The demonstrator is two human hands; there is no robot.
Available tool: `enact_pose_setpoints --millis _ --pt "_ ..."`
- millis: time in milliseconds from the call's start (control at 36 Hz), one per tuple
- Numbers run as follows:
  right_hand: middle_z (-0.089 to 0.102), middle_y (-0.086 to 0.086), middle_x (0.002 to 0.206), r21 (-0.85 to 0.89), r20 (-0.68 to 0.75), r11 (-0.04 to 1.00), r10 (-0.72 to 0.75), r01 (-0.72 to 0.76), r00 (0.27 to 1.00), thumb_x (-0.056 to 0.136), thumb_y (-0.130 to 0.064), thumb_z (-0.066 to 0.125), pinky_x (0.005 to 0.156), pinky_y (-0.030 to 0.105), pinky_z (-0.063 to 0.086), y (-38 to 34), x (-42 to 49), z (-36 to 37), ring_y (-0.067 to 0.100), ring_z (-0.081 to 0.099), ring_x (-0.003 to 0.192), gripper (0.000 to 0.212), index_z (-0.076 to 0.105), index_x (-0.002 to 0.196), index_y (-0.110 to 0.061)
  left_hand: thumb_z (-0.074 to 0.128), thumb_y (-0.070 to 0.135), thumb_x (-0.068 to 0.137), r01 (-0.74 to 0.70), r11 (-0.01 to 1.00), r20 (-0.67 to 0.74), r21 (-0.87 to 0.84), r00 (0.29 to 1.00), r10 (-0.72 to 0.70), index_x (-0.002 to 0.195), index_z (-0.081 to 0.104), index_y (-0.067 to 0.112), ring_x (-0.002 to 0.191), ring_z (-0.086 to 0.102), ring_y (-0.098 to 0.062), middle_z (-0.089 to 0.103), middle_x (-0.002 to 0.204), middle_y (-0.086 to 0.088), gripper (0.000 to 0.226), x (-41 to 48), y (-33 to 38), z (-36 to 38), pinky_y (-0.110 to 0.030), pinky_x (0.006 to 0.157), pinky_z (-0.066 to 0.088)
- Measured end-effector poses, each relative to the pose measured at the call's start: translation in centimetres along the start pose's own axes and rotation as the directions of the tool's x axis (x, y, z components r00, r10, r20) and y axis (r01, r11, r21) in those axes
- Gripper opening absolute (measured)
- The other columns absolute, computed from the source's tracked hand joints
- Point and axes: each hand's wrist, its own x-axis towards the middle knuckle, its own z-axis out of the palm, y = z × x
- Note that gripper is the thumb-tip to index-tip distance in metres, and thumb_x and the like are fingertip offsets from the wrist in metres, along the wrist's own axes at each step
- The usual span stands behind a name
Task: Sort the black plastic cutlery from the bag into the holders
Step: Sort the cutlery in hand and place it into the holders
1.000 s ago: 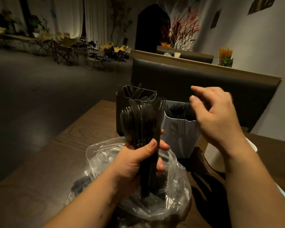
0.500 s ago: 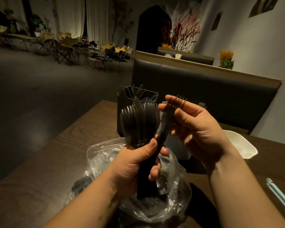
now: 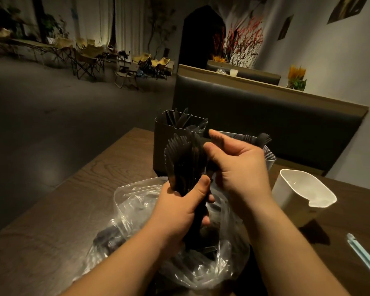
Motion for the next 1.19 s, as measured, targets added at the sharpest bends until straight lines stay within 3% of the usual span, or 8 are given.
enact_pose_setpoints --millis 56,111,306,472,639,778,972,1194 --pt "0.077 0.009 0.099 0.085 0.053 0.992 0.090 -0.095 0.994 0.078 -0.024 0.074 0.044 0.021 0.047 0.1 -0.2 0.2 0.017 0.061 0.049 0.037 0.073 0.114 -0.017 0.071 0.037 0.074 0.011 1.000 0.003 0.011 1.000 -0.011 0.099 0.065 0.006 0.043 0.052 -0.015 0.061 0.068 -0.010 0.040 -0.1 0.1 0.1 -0.024 0.041 0.043" --pt "0.076 0.012 0.099 0.117 0.082 0.982 0.137 -0.146 0.987 0.070 -0.034 0.072 0.035 0.020 0.035 -0.1 -0.1 0.0 0.013 0.042 0.038 0.049 0.072 0.115 -0.016 0.070 0.036 0.077 0.010 1.000 0.008 0.029 1.000 -0.010 0.098 0.063 0.005 0.042 0.049 -0.015 0.057 0.064 -0.007 0.039 -0.1 0.2 0.0 -0.024 0.040 0.042" --pt "0.076 0.004 0.087 -0.035 0.207 0.990 0.143 -0.139 0.968 0.072 -0.021 0.073 0.043 0.020 0.044 -1.4 -0.1 -0.8 0.005 0.062 0.053 0.042 0.071 0.113 -0.015 0.066 0.028 0.089 0.005 0.999 0.046 0.052 0.999 -0.007 0.094 0.063 0.008 0.043 0.055 -0.007 0.060 0.058 0.003 0.020 -0.2 0.8 0.2 -0.021 0.041 0.043" --pt "0.075 0.001 0.079 -0.197 0.235 0.980 0.035 0.012 0.971 0.087 -0.002 0.070 0.045 0.019 0.049 -1.6 -0.1 -1.1 0.005 0.065 0.057 0.027 0.072 0.104 -0.024 0.066 0.039 0.080 -0.018 0.989 0.065 0.148 0.998 0.008 0.100 0.064 0.015 0.056 0.058 -0.005 0.065 0.062 0.014 0.031 -0.3 0.8 0.1 -0.021 0.048 0.046" --pt "0.074 0.013 0.092 -0.206 0.318 0.979 0.065 0.003 0.946 0.095 -0.002 0.061 0.046 0.024 0.048 -1.4 0.6 -2.0 0.016 0.064 0.065 0.025 0.073 0.114 -0.013 0.062 0.029 0.087 -0.034 0.999 0.087 0.040 0.996 0.031 0.096 0.065 0.009 0.051 0.062 -0.007 0.065 0.063 0.003 0.022 -0.8 1.1 0.6 -0.021 0.046 0.049" --pt "0.074 0.014 0.095 -0.254 0.310 0.965 0.021 0.061 0.951 0.097 -0.005 0.060 0.049 0.025 0.047 -1.3 0.9 -2.5 0.021 0.065 0.071 0.019 0.074 0.107 -0.013 0.065 0.041 0.079 -0.039 0.998 0.020 0.056 0.999 0.038 0.093 0.069 0.008 0.055 0.064 -0.013 0.066 0.070 -0.006 0.036 -0.6 0.8 0.3 -0.026 0.050 0.051" --pt "0.076 -0.003 0.103 -0.297 0.267 0.953 0.022 0.061 0.963 0.097 -0.002 0.057 0.058 0.018 0.052 -1.4 0.9 -2.3 0.008 0.072 0.083 0.033 0.065 0.123 -0.021 0.068 0.033 0.080 0.022 1.000 0.000 -0.004 1.000 -0.022 0.104 0.068 0.009 0.059 0.067 -0.013 0.070 0.071 -0.004 0.034 -0.6 0.9 0.4 -0.027 0.051 0.054" --pt "0.068 -0.012 0.105 -0.624 0.261 0.754 -0.045 0.204 0.964 0.095 -0.018 0.064 0.081 0.028 0.058 -1.5 0.8 -1.9 0.006 0.066 0.098 0.029 0.063 0.121 -0.032 0.066 0.016 0.089 -0.029 0.999 -0.025 0.024 0.999 0.030 0.095 0.072 0.014 0.067 0.073 -0.011 0.076 0.076 -0.001 0.009 -0.4 0.6 0.7 -0.023 0.054 0.055"
